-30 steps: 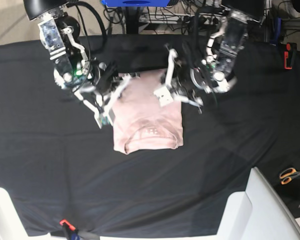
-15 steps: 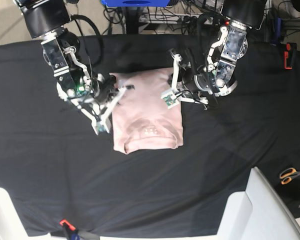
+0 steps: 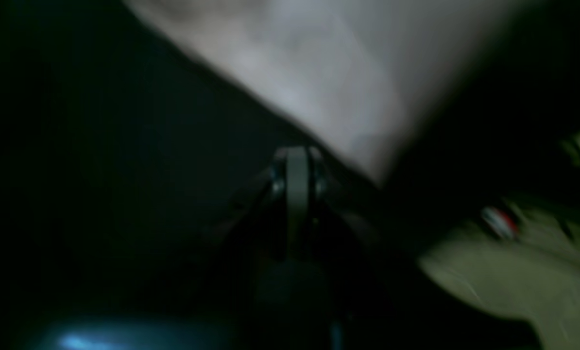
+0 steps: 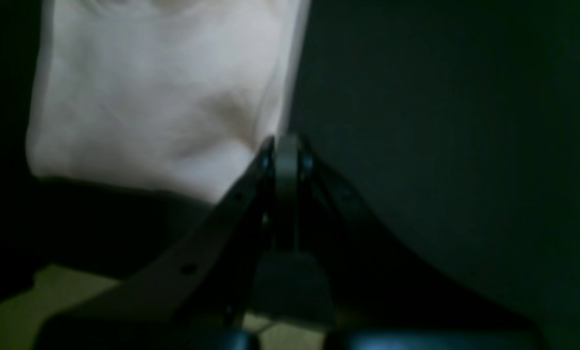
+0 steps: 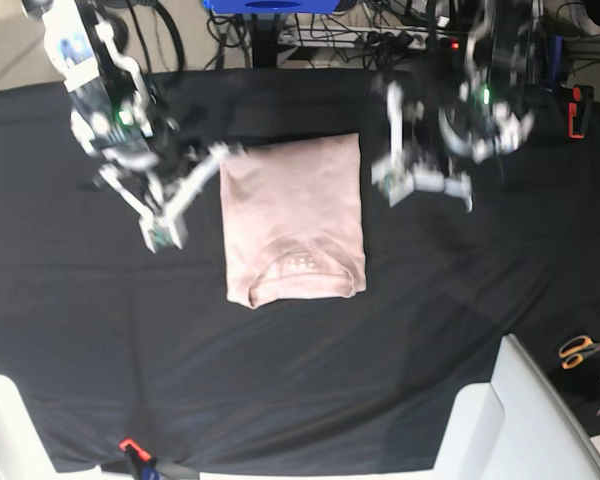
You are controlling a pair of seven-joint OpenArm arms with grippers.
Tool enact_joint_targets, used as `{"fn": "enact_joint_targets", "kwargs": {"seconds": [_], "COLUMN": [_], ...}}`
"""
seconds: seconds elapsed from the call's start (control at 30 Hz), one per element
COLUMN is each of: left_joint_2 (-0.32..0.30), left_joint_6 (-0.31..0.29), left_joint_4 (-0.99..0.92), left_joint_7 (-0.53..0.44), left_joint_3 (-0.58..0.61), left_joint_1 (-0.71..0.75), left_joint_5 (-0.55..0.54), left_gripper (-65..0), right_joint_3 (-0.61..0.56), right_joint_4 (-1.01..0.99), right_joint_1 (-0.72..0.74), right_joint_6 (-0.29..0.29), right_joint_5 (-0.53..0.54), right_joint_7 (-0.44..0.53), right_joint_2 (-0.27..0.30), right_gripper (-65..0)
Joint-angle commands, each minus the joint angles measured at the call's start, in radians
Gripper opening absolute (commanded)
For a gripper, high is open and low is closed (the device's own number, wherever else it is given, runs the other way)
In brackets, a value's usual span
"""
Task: Fold the T-shirt properly
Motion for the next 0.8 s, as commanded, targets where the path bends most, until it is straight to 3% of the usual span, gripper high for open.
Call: {"fn": "enact_joint_targets", "kwargs": {"seconds": [0.0,0.1,0.3,0.47,0.57,0.7,0.73,0.77], "left_joint_2": [-0.022,-0.056,-0.054,-0.046,-0.022,0.004,0.000,-0.003], "left_joint_6": [-0.004,-0.004,-0.004,-0.004,-0.004,-0.004,0.009,0.061], "left_joint_4": [0.037,0.049,0.042,0.022,-0.083,-0.396,-0.486,-0.583], "left_joint_7": [-0.024,-0.024,-0.023,-0.023,-0.032,-0.253,-0.322,-0.389], "left_joint_3": [-0.004,-0.006,-0.017,-0.006,-0.013,0.025,0.065,0.114], "left_joint_1": [0.020,0.114,0.252,0.373,0.396,0.352,0.327,0.293], "left_joint_5": [-0.016,-0.016,-0.014,-0.014,-0.014,-0.014,-0.014,-0.014], "left_gripper": [-65.0,-65.0,-65.0,-65.0,-65.0,-65.0,-65.0,-65.0], "right_joint_3": [0.025,0.127,0.306,0.323,0.322,0.322,0.303,0.273], "right_joint_4": [0.045,0.076,0.074,0.067,-0.006,-0.299,-0.395,-0.497], "right_joint_1": [-0.025,-0.131,-0.289,-0.413,-0.456,-0.386,-0.360,-0.329], "right_joint_6": [-0.009,-0.019,-0.018,-0.015,-0.013,-0.012,-0.012,-0.012], "right_joint_5": [-0.002,0.007,0.007,0.007,0.007,0.007,0.007,0.004], "right_joint_7": [0.022,0.022,0.022,0.024,0.028,0.062,0.094,0.140], "right_joint_2": [0.006,0.007,0.006,0.006,-0.016,-0.026,-0.034,-0.036], "right_gripper": [-65.0,-65.0,-65.0,-65.0,-65.0,-65.0,-65.0,-65.0]}}
